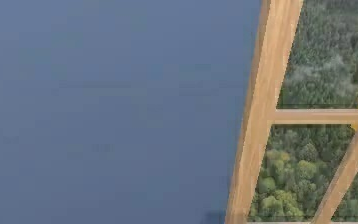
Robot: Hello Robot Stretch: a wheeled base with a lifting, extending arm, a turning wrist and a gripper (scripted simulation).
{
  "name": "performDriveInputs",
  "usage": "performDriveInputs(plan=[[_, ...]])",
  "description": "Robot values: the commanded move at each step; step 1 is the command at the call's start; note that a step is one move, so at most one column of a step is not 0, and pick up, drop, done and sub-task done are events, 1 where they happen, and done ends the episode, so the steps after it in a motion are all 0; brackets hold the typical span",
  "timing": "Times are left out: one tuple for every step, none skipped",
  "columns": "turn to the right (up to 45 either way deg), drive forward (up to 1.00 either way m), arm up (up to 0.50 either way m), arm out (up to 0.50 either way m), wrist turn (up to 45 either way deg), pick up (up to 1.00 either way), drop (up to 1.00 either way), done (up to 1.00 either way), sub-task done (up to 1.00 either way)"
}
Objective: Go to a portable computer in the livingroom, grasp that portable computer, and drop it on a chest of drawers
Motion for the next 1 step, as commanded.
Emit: performDriveInputs(plan=[[-45.0,0.00,0.00,0.00,0.0,0.00,0.00,0.00,0.00]])
